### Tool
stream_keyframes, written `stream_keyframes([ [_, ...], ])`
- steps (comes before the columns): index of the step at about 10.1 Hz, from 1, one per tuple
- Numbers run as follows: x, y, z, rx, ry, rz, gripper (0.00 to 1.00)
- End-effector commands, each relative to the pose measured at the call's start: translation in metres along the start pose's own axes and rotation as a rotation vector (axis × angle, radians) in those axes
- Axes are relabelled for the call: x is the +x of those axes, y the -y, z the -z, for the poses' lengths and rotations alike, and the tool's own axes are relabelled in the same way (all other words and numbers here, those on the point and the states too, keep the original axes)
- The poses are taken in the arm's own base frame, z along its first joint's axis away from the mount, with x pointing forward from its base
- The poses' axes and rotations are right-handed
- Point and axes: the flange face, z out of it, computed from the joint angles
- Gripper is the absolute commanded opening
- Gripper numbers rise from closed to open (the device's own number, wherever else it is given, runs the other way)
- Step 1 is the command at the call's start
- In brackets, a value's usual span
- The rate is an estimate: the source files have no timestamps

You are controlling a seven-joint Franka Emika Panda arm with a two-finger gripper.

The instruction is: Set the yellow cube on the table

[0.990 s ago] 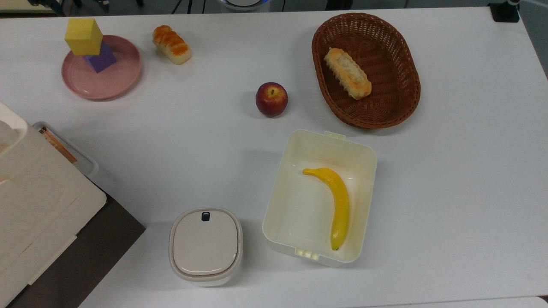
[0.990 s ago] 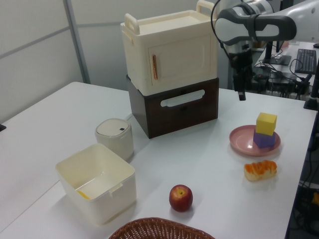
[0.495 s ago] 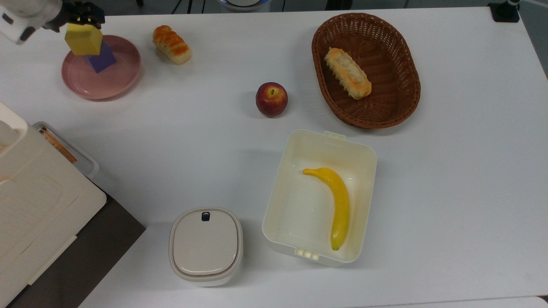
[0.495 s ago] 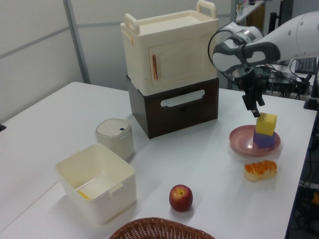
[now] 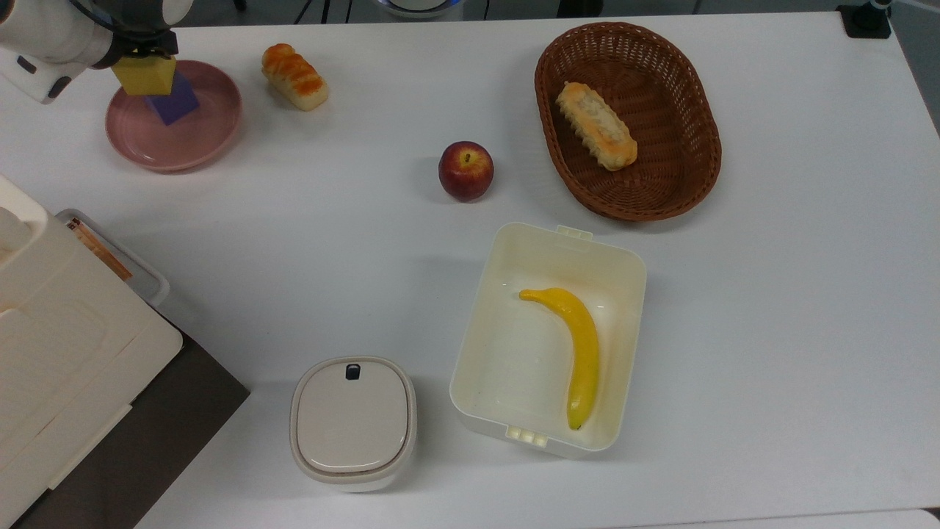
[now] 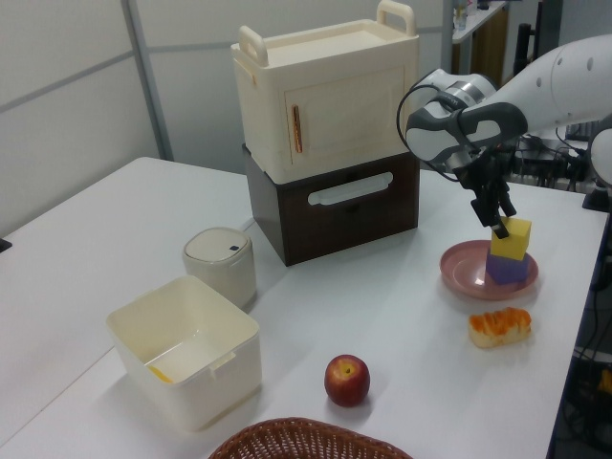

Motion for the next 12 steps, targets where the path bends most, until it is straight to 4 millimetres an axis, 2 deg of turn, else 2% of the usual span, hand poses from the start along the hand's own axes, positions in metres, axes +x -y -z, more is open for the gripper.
stream_keyframes([
  [1,-0.003,-0.001,0.004,-0.023,0.000,0.023,0.20],
  [2,-0.004,0.001,0.009,-0.030,-0.006,0.024,0.07],
  [4,-0.011,0.011,0.033,-0.052,-0.038,0.027,0.05],
  [5,-0.010,0.025,0.056,-0.081,-0.064,0.038,0.05],
  [7,0.003,0.072,0.095,-0.103,-0.082,0.041,0.05],
  [8,0.018,0.103,0.111,-0.102,-0.113,0.023,0.06],
  [10,0.037,0.145,0.130,-0.026,-0.198,-0.044,0.12],
  [11,0.043,0.165,0.137,-0.019,-0.215,-0.041,0.69],
  [12,0.050,0.187,0.143,-0.037,-0.218,-0.043,1.00],
])
